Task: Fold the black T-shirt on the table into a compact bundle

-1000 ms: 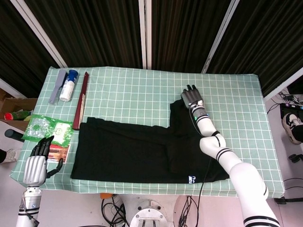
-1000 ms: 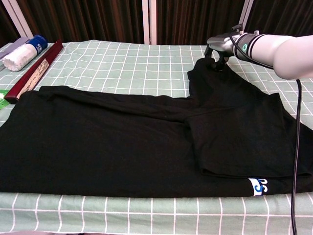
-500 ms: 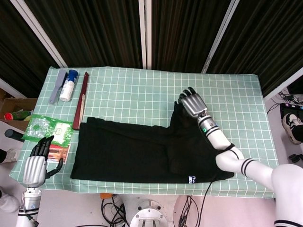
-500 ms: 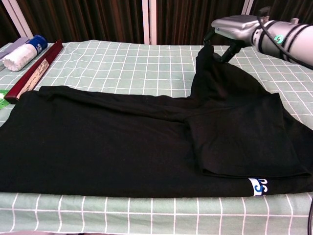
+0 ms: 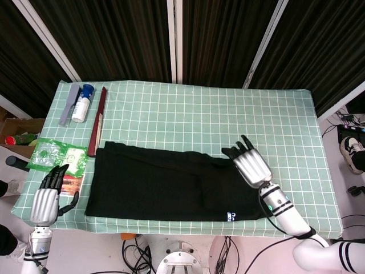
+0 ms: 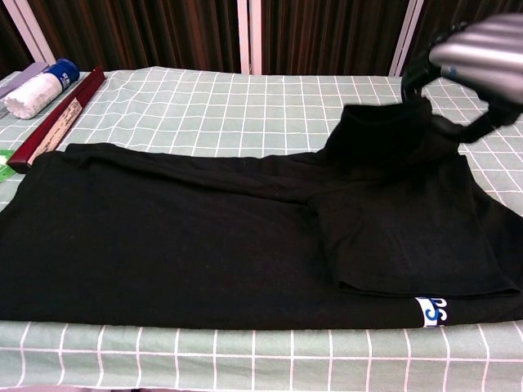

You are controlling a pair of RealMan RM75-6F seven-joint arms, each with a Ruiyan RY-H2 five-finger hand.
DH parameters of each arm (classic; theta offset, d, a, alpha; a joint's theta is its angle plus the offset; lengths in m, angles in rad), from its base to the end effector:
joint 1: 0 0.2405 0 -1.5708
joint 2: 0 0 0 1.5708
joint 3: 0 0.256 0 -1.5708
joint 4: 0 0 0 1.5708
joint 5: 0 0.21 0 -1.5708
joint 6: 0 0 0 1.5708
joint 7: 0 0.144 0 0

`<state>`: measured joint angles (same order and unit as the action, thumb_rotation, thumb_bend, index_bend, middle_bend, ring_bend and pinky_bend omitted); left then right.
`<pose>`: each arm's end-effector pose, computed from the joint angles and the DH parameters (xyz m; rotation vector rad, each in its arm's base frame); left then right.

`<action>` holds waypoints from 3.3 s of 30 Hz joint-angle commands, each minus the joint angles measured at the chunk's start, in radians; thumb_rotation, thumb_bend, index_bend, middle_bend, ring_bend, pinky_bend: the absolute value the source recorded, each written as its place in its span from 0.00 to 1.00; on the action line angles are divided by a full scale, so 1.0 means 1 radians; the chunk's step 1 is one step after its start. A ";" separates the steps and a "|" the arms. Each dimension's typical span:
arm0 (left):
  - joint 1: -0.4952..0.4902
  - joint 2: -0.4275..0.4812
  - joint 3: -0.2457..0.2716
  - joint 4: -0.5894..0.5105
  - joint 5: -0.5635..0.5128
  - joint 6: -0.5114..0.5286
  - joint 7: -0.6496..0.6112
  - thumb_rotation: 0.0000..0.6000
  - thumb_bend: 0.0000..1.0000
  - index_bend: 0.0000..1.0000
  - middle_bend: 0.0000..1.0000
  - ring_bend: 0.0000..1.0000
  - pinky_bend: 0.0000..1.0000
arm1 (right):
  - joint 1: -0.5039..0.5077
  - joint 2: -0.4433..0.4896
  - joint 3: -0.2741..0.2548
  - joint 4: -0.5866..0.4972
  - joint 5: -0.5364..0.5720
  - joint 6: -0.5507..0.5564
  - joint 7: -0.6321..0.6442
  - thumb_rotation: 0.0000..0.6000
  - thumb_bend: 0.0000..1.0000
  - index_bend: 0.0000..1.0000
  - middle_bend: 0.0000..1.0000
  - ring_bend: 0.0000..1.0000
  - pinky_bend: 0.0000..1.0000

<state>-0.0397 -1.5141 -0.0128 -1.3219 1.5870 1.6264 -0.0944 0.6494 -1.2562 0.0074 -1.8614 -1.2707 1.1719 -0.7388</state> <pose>-0.3080 0.1586 0.0635 -1.2982 -0.9729 -1.1314 -0.1521 -0.2771 0.0557 1.9785 -0.4701 0.7465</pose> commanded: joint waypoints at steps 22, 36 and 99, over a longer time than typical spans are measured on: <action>-0.011 0.001 0.000 -0.010 0.018 -0.004 0.002 0.89 0.37 0.07 0.09 0.07 0.18 | -0.145 0.011 -0.057 0.035 -0.098 0.062 0.178 1.00 0.19 0.14 0.20 0.10 0.06; -0.008 0.004 0.001 -0.026 0.016 -0.003 0.033 0.90 0.37 0.07 0.09 0.07 0.18 | 0.040 -0.063 0.059 0.232 0.169 -0.314 0.261 1.00 0.76 0.24 0.17 0.07 0.02; -0.110 0.020 -0.006 0.017 0.042 -0.135 0.051 1.00 0.37 0.15 0.12 0.08 0.18 | -0.342 0.074 -0.102 0.338 -0.403 0.214 0.839 1.00 0.76 0.44 0.24 0.10 0.11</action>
<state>-0.1199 -1.5019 -0.0197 -1.3304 1.6168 1.5287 -0.0451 0.3049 -1.2046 -0.1240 -1.5058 -1.6686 1.3633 0.0867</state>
